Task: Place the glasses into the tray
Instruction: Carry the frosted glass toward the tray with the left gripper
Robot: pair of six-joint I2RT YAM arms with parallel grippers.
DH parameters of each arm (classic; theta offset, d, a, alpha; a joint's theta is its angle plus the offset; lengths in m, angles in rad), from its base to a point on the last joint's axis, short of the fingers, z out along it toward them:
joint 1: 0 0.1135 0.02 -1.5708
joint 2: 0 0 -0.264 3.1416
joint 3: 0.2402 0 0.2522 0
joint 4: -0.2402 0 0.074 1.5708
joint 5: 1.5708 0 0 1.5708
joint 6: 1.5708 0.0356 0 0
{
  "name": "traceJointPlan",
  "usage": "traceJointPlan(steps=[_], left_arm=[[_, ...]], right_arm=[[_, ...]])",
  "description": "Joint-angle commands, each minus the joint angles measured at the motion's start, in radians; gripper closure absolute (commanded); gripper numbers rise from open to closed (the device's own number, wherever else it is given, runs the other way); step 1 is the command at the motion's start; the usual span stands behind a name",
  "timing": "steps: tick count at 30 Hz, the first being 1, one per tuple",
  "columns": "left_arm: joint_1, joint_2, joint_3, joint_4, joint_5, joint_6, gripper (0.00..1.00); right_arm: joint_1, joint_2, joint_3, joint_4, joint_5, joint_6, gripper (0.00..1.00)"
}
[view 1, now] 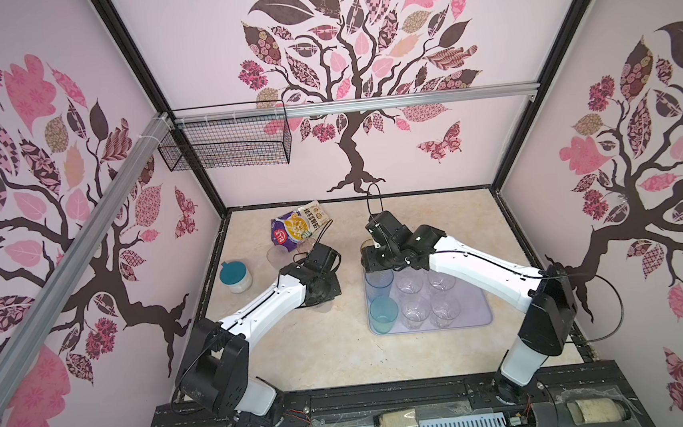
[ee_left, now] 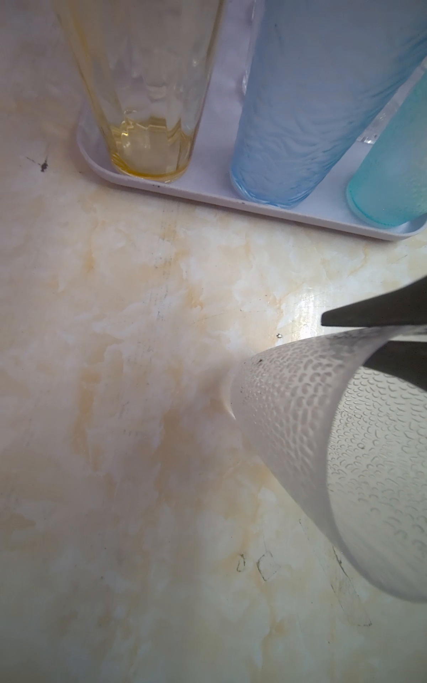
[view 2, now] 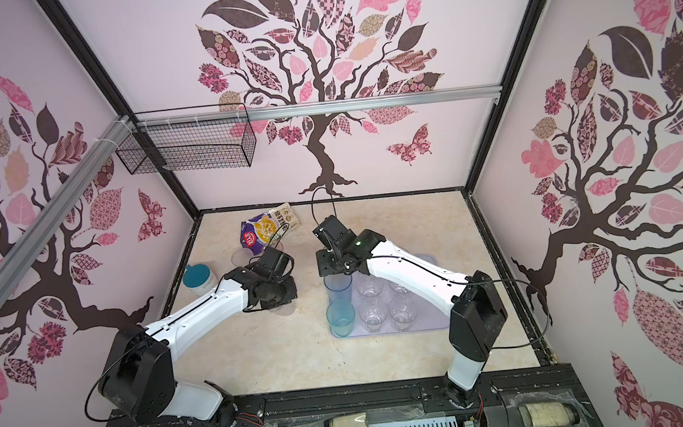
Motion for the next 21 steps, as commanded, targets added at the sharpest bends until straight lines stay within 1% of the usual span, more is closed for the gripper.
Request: traceJointPlan(steps=[1, 11, 14, 21], left_arm=[[0.0, 0.017, -0.03, 0.03, 0.017, 0.026, 0.98], [0.002, 0.042, -0.019, 0.043, -0.01, 0.063, 0.94], [0.001, 0.05, -0.03, 0.069, -0.021, 0.079, 0.93], [0.003, 0.067, -0.021, 0.069, -0.015, 0.097, 0.88]], right_arm=[[0.003, -0.027, -0.003, -0.003, -0.006, 0.007, 0.43], [0.003, -0.04, -0.031, 0.008, -0.006, 0.011, 0.43], [0.003, -0.041, -0.032, 0.011, -0.009, 0.016, 0.43], [0.002, -0.049, -0.048, 0.013, -0.006, 0.023, 0.43]])
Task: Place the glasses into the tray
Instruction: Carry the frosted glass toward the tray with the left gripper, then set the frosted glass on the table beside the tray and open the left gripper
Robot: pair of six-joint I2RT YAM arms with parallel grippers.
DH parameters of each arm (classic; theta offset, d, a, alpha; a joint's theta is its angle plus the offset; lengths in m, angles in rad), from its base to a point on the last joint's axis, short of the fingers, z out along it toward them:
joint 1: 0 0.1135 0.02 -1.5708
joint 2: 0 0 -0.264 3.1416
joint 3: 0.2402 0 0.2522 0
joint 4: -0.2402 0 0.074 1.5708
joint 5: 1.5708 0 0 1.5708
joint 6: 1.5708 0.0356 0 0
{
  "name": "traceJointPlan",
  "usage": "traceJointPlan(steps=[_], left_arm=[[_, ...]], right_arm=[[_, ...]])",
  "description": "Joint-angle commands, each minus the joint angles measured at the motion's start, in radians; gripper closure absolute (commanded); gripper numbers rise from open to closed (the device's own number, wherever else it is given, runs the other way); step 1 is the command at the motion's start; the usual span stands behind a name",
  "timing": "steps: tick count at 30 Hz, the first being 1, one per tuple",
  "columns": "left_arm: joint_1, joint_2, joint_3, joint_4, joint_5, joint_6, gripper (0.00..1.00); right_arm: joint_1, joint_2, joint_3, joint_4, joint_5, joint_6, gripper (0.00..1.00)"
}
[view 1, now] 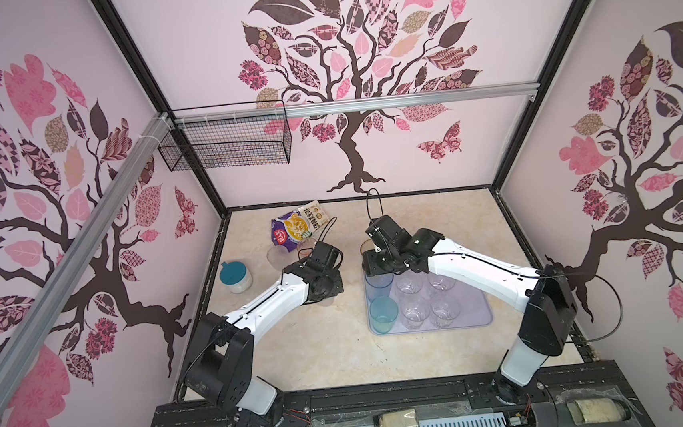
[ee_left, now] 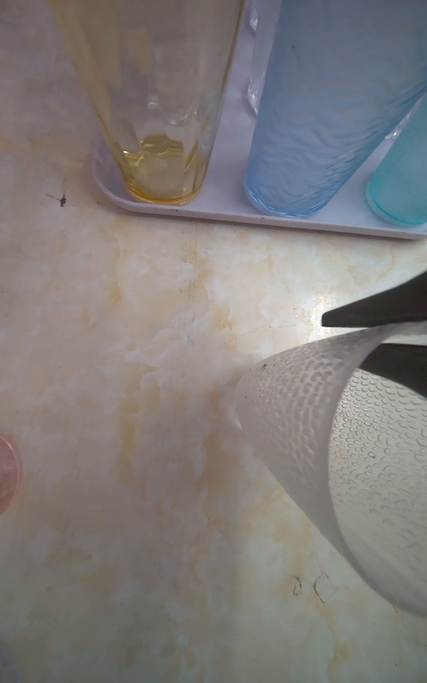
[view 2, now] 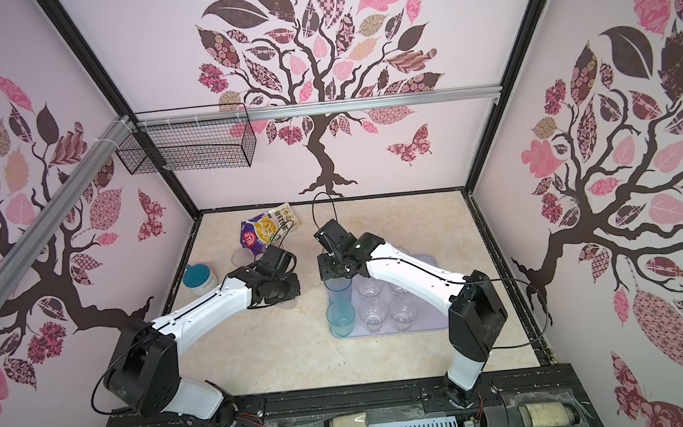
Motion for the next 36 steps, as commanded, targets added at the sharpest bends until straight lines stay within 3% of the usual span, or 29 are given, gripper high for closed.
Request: traceJointPlan(steps=[1, 17, 30, 33, 36], left_arm=[[0.002, 0.028, -0.021, -0.015, -0.002, 0.02, 0.87], [0.004, -0.008, 0.019, -0.052, 0.009, 0.058, 0.67], [0.014, -0.196, 0.119, -0.14, -0.049, 0.101, 0.61], [0.07, -0.247, 0.131, -0.167, -0.09, 0.14, 0.57], [0.192, -0.3, 0.112, -0.177, -0.091, 0.17, 0.52]], right_arm=[[0.003, -0.048, -0.003, -0.001, 0.001, 0.014, 0.43], [0.006, -0.057, 0.015, -0.009, 0.006, 0.019, 0.43], [0.043, -0.007, 0.131, -0.037, 0.031, -0.003, 0.43], [0.065, 0.035, 0.198, -0.058, 0.031, -0.017, 0.42], [0.094, 0.089, 0.258, -0.072, 0.017, -0.026, 0.41]])
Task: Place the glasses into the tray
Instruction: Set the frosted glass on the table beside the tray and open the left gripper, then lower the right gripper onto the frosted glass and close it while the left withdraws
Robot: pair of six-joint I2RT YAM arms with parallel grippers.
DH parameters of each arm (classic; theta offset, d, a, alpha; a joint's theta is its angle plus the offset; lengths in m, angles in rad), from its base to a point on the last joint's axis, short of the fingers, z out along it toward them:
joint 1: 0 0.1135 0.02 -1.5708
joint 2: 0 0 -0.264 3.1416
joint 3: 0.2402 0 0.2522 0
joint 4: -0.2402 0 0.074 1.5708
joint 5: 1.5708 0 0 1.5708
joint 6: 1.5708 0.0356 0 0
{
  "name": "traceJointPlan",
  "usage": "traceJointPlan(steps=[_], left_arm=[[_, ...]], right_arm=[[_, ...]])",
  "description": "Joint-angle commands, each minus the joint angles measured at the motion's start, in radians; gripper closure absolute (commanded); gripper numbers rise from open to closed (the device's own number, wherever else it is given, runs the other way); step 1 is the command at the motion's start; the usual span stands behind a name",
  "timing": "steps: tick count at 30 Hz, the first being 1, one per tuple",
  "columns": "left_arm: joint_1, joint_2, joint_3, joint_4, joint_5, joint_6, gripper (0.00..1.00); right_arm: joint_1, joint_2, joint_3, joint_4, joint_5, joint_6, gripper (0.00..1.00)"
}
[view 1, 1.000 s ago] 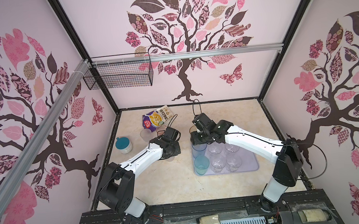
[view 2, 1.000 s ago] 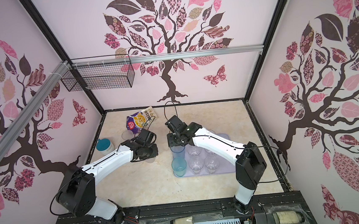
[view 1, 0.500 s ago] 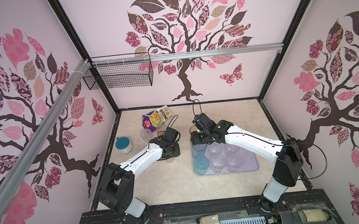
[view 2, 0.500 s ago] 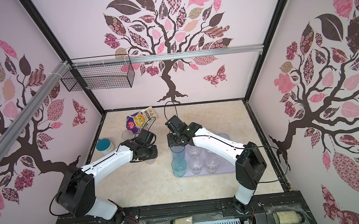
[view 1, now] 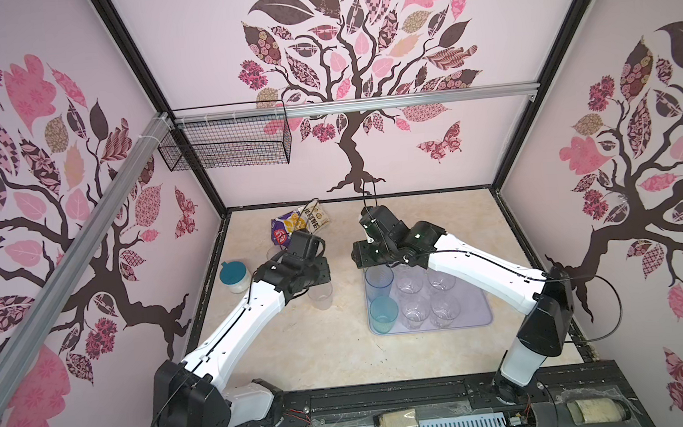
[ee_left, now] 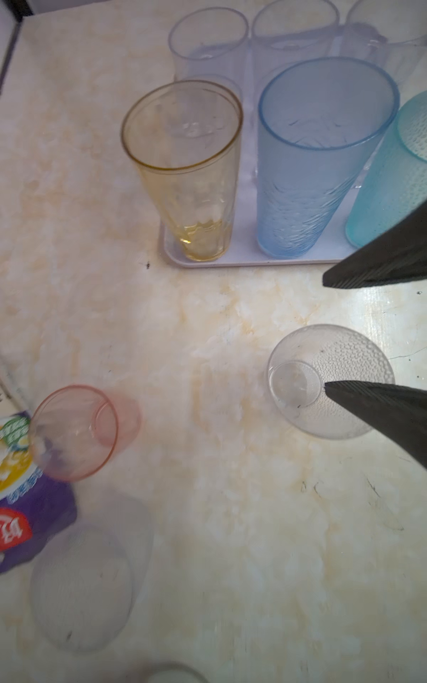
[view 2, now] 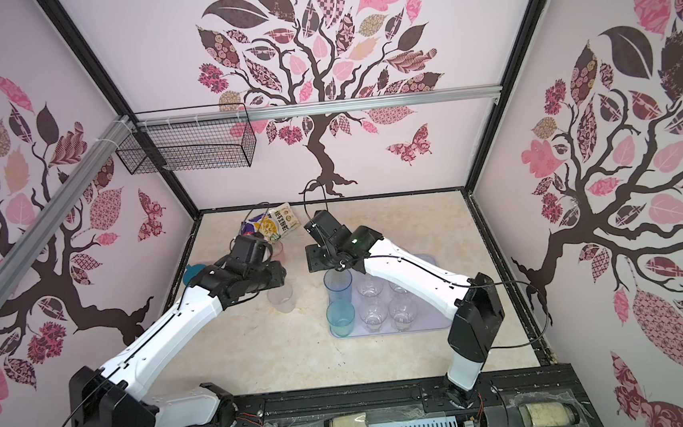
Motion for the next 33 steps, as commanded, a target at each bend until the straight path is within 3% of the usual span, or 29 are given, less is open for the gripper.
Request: traceJointPlan(steps=[1, 8, 12, 22, 33], left_arm=[[0.129, -0.062, -0.001, -0.039, -0.037, 0.053, 0.51], [0.337, -0.123, -0.133, -0.014, -0.01, 0.041, 0.45], [0.468, -0.119, -0.256, 0.059, 0.17, -0.065, 0.43], [0.48, -0.112, -0.308, 0.109, 0.235, -0.094, 0.43], [0.48, -0.108, -0.336, 0.131, 0.266, -0.091, 0.44]], right_arm=[[0.042, 0.088, 0.077, -0.043, 0.001, -0.027, 0.41], [0.118, 0.292, 0.283, -0.116, 0.027, -0.08, 0.4], [0.127, 0.4, 0.388, -0.187, 0.032, -0.109, 0.4], [0.128, 0.535, 0.426, -0.22, -0.007, -0.149, 0.44], [0.129, 0.618, 0.468, -0.209, -0.007, -0.152, 0.6]])
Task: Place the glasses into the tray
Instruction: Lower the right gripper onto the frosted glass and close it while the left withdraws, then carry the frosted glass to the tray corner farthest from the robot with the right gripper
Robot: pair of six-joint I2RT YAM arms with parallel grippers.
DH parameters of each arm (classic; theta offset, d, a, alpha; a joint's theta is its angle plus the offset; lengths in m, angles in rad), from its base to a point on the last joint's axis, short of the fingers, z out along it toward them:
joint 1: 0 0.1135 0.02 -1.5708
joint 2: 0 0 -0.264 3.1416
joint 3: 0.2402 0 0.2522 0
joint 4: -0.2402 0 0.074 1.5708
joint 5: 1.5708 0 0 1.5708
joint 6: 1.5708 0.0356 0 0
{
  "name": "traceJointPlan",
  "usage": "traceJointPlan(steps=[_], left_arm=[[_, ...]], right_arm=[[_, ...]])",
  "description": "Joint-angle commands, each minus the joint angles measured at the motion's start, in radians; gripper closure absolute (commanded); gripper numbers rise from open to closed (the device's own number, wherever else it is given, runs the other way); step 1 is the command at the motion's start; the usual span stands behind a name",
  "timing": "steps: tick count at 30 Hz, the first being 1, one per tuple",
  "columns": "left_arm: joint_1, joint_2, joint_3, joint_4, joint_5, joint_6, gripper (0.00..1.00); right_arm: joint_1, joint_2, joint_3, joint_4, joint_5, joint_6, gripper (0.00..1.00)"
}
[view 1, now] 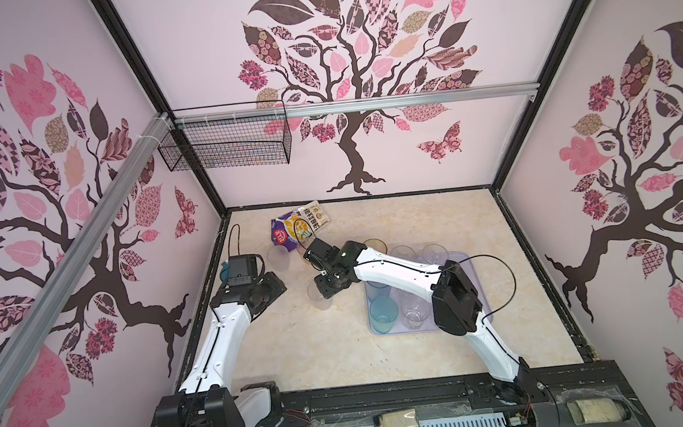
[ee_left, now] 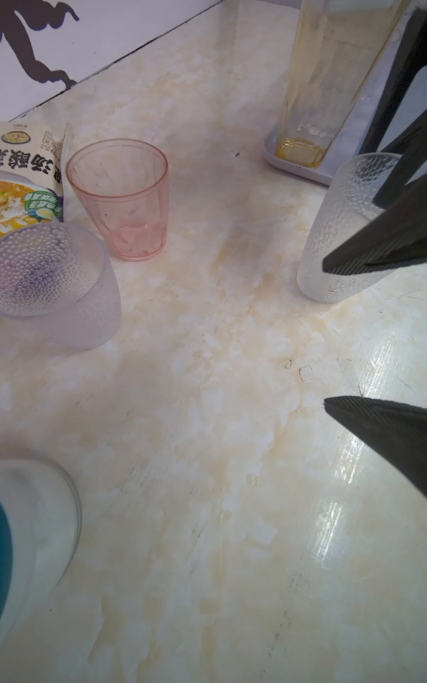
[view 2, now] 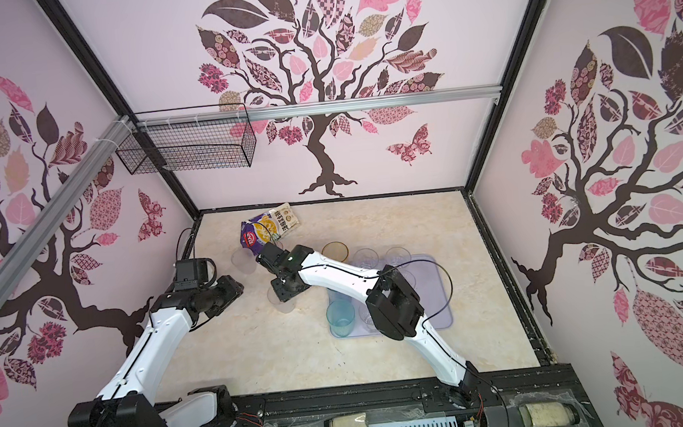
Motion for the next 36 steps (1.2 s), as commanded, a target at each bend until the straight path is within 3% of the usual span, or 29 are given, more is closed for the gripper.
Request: traceJointPlan(steps=[1, 7, 10, 15, 21, 27, 30, 33, 36], left_arm=[[-0.001, 0.001, -0.033, 0.018, 0.015, -0.009, 0.44], [-0.001, -0.012, -0.029, 0.008, 0.015, -0.011, 0.44], [-0.001, -0.021, -0.006, -0.003, 0.015, -0.037, 0.44], [0.0, -0.045, 0.089, -0.041, 0.017, -0.046, 0.44], [-0.033, -0.036, 0.279, -0.151, -0.06, 0.042, 0.44], [-0.219, 0.0, 0.44, -0.157, -0.188, 0.129, 0.44], [-0.372, 0.038, 0.48, -0.111, -0.289, 0.211, 0.43], [-0.542, 0.062, 0.452, 0.005, -0.386, 0.31, 0.42], [-0.612, 0.079, 0.391, 0.126, -0.374, 0.335, 0.41]], right_arm=[[0.0, 0.051, 0.069, -0.029, 0.003, -0.006, 0.62], [0.001, 0.035, 0.084, -0.042, 0.003, -0.004, 0.86], [0.0, 0.004, 0.098, -0.058, -0.003, -0.004, 0.93], [0.0, -0.062, 0.18, -0.105, -0.016, -0.015, 0.98], [-0.024, -0.184, 0.259, -0.177, 0.016, -0.058, 0.99], [-0.17, -0.366, 0.17, -0.191, 0.016, -0.058, 0.99], [-0.276, -0.474, 0.061, -0.167, 0.051, -0.054, 1.0], [-0.43, -0.585, -0.076, -0.136, 0.044, -0.022, 1.0], [-0.587, -0.71, -0.27, -0.07, 0.113, 0.031, 1.0]])
